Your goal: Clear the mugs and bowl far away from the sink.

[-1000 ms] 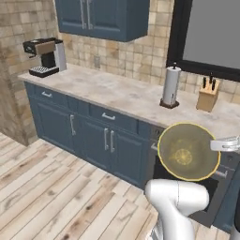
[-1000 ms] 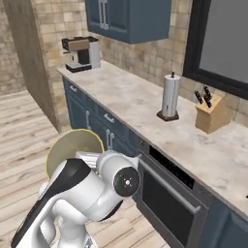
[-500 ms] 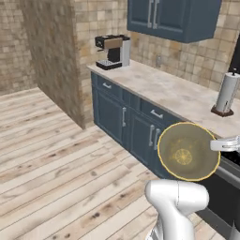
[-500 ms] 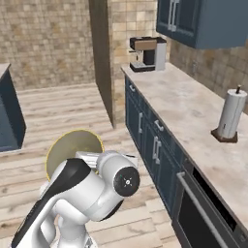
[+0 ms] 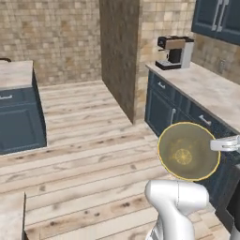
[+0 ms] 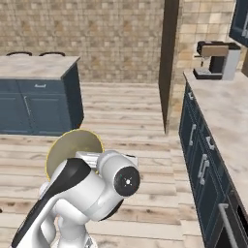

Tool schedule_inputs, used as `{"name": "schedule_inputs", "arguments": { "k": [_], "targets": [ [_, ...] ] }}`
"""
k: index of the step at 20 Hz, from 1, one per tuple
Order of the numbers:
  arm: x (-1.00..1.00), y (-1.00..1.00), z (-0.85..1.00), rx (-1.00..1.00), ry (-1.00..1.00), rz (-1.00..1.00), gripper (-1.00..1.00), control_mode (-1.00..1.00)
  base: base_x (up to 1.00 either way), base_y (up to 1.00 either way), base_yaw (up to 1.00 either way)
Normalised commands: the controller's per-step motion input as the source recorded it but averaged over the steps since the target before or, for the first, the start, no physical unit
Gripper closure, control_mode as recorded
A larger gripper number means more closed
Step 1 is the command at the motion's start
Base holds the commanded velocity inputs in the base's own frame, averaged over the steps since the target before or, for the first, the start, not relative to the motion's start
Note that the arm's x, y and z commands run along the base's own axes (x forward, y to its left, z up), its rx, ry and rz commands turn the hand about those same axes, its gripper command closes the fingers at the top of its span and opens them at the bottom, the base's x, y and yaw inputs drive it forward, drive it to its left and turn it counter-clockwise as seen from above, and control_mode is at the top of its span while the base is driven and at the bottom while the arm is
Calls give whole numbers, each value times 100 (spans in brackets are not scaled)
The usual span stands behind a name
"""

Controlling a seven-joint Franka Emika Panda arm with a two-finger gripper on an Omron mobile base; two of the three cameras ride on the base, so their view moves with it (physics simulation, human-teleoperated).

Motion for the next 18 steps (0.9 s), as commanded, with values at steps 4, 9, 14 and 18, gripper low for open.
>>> {"name": "schedule_inputs", "arguments": {
  "k": [4,9,14,18],
  "targets": [
    [0,0,0,0,0,0,100,100,0,0,54],
    [0,0,0,0,0,0,100,100,0,1,50],
    [0,0,0,0,0,0,100,100,0,18,42],
    [0,0,0,0,0,0,100,100,5,37,38]
  ]
}}
